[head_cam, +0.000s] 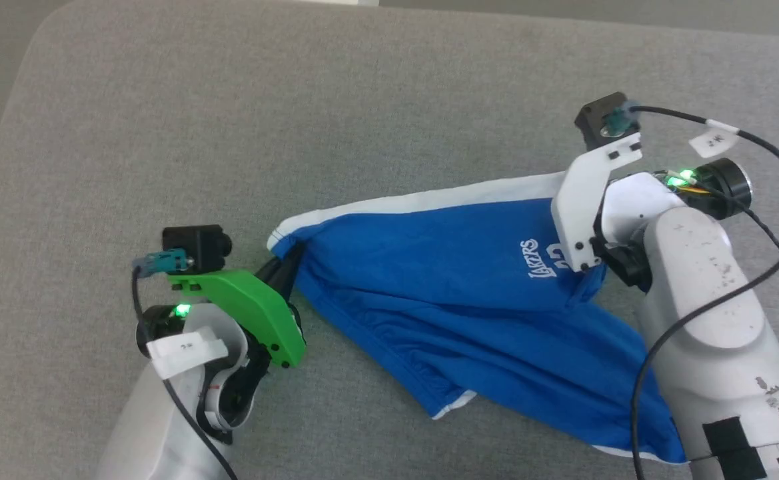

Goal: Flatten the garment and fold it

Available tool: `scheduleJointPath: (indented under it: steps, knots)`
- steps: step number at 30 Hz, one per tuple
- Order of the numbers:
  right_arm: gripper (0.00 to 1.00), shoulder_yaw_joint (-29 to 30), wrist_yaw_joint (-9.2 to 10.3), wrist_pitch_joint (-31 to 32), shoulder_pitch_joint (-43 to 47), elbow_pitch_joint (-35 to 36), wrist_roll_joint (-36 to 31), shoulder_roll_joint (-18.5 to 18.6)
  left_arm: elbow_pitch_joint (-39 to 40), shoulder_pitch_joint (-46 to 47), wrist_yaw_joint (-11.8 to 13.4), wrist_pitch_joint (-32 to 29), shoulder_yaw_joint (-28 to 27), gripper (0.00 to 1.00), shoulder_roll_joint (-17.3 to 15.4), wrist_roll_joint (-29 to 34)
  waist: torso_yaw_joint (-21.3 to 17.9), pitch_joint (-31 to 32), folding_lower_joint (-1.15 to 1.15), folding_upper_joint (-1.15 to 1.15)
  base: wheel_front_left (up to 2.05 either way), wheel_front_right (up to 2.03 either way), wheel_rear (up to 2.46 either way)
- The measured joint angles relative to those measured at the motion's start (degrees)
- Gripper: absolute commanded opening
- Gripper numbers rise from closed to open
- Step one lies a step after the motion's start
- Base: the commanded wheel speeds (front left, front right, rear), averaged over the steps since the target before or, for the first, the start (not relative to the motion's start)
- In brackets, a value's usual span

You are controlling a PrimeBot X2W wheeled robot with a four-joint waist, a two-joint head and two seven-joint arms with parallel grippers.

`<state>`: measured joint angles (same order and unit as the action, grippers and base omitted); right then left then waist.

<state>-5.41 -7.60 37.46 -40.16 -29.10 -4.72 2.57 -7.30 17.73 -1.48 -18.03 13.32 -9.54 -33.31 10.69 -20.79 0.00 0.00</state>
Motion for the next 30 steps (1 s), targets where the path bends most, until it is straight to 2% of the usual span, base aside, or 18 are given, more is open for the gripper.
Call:
scheduleJointPath:
  steps: [7, 9, 13, 16, 20, 22, 30]
  knots:
    - [0.0, 1.02, 0.01, -2.16, -0.04, 5.93, 9.88, 0.34, 1.22, 3.01, -1.57, 1.93, -4.36, 0.0, 0.79, -5.59, -1.39, 3.93, 0.0, 0.0, 0.0, 0.0, 0.0]
    - [0.0, 0.14, 0.0, -0.79, -1.51, 8.03, 12.84, 1.4, 0.91, 6.73, -2.26, 0.8, -5.9, 0.0, 0.85, -8.76, -1.99, 5.09, 0.0, 0.0, 0.0, 0.0, 0.0]
    - [0.0, 1.54, 0.01, 1.71, -8.34, 10.34, 16.11, 3.86, -1.89, 16.57, -2.6, -1.43, -7.66, 0.0, -1.43, -9.91, -3.75, 6.03, 0.0, 0.0, 0.0, 0.0, 0.0]
    - [0.0, 5.03, 0.01, 1.85, -14.91, 9.96, 17.89, 3.24, -4.5, 24.57, -2.76, -2.6, -7.82, 0.0, -2.77, -9.65, -5.04, 5.67, 0.0, 0.0, 0.0, 0.0, 0.0]
    - [0.0, 9.91, 0.01, -1.05, -24.03, 7.66, 17.33, 1.48, -9.8, 35.31, -2.83, -2.77, -7.45, 0.0, -4.36, -7.37, -6.18, 3.69, 0.0, 0.0, 0.0, 0.0, 0.0]
    - [0.0, 10.23, 0.01, -3.37, -28.67, 6.09, 15.11, 1.04, -12.51, 40.85, -2.86, -1.75, -7.06, 0.0, -5.25, -5.69, -6.61, 2.2, 0.0, 0.0, 0.0, 0.0, 0.0]
    - [0.0, 13.0, -0.01, -17.09, -43.56, -0.09, 8.54, -0.19, -20.02, 57.66, -4.09, 7.0, -6.06, 0.0, -6.28, -1.31, -8.14, -3.63, 0.0, 0.0, 0.0, 0.0, 0.0]
